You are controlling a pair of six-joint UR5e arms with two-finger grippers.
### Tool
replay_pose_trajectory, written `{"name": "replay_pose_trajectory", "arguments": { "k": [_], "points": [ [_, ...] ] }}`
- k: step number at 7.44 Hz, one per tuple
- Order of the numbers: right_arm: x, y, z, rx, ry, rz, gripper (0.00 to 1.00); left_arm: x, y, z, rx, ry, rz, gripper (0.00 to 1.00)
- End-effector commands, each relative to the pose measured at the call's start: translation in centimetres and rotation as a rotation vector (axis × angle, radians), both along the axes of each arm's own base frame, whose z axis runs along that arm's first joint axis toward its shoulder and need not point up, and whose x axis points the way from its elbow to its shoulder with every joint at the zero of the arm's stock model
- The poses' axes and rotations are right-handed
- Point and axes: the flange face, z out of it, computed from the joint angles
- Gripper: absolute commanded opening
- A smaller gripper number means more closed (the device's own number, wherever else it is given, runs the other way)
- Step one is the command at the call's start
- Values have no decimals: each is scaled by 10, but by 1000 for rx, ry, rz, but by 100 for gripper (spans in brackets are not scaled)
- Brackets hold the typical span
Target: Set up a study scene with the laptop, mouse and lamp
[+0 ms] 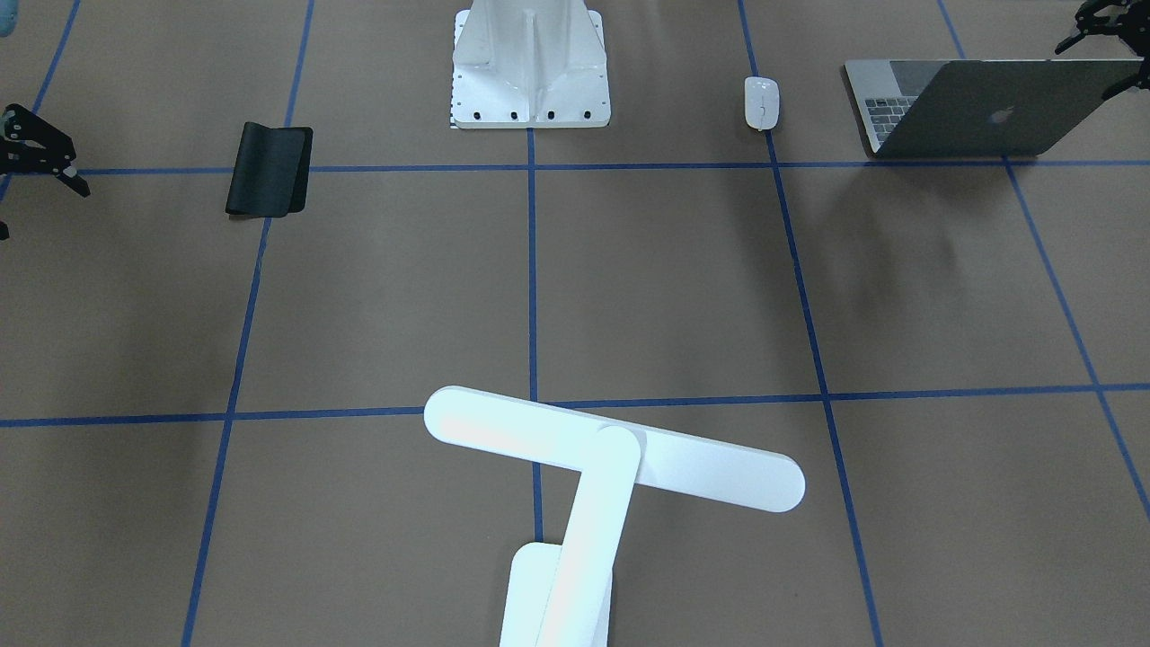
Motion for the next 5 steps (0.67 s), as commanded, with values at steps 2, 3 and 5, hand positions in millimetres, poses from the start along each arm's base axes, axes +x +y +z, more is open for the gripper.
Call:
{"name": "replay_pose_trajectory", "arguments": {
  "k": [2, 3, 5],
  "points": [
    [1, 0, 0, 0, -1, 1, 100, 17, -9, -9, 27, 6, 58, 100],
    [0, 1, 1, -3, 1, -1, 100, 19, -9, -10, 28, 11, 67, 100],
    [1, 0, 1, -1, 1, 2, 100, 22, -11, -11, 33, 13, 76, 100]
  ]
}}
